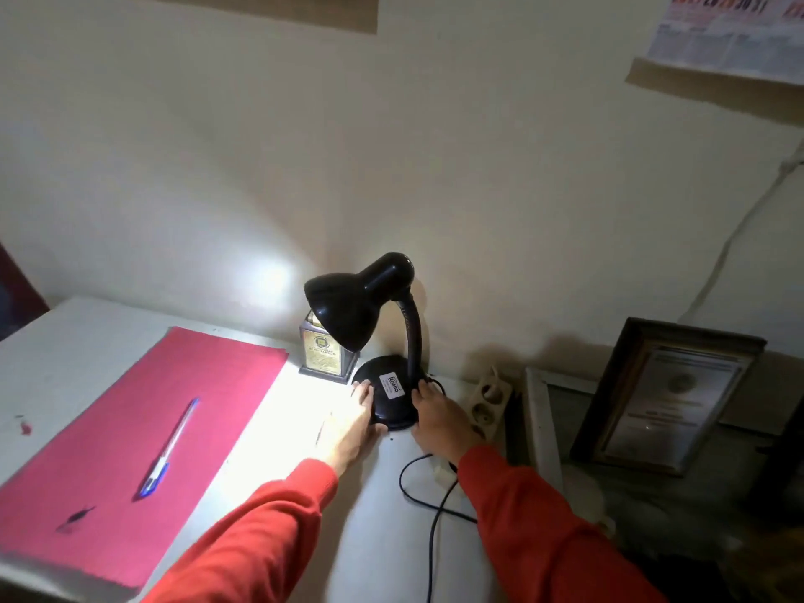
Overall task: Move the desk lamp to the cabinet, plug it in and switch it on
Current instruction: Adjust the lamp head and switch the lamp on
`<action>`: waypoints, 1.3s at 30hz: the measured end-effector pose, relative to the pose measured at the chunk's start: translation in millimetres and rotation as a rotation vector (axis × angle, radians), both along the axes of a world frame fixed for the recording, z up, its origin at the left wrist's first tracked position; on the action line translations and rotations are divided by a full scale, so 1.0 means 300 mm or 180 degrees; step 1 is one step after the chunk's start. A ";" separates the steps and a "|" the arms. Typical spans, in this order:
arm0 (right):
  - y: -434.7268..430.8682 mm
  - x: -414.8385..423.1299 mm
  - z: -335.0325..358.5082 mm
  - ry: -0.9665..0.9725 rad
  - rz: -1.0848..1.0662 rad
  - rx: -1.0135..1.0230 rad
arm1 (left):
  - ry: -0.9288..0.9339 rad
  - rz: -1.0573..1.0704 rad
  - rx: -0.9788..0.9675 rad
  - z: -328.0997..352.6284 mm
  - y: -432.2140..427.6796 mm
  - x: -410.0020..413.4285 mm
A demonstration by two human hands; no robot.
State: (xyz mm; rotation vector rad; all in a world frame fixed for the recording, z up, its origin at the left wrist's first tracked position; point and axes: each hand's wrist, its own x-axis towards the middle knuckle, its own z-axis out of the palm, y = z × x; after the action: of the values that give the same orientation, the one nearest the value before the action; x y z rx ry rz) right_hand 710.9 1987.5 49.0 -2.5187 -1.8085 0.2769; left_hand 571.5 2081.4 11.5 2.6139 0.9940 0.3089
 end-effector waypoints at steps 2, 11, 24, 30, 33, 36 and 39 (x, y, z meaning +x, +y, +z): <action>-0.001 0.001 -0.006 0.0059 -0.0009 0.0018 | -0.0101 -0.0088 0.0077 -0.003 -0.001 -0.009; -0.002 0.004 -0.017 0.0113 -0.0024 0.0080 | -0.0536 0.0063 -0.0185 0.000 -0.031 -0.014; -0.004 0.004 -0.017 0.0201 -0.0031 0.0153 | -0.0487 0.0115 -0.0194 -0.009 -0.023 -0.015; -0.010 0.003 -0.011 0.0204 0.0006 0.0230 | -0.0347 0.0116 -0.0187 -0.009 -0.026 -0.015; -0.012 0.003 -0.009 0.0211 0.0018 0.0291 | -0.0336 0.0130 -0.0211 -0.002 -0.025 -0.012; -0.011 0.003 -0.007 0.0207 0.0024 0.0310 | -0.0301 0.0216 -0.0188 0.007 -0.035 0.000; -0.010 0.002 -0.006 0.0225 0.0019 0.0304 | -0.0168 0.0292 -0.0085 0.014 -0.048 0.011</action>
State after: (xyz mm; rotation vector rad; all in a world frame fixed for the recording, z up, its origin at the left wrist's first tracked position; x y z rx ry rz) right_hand 711.5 1984.5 47.3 -2.4087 -1.7598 0.2695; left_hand 575.0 2066.9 15.7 2.5276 1.0944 0.3820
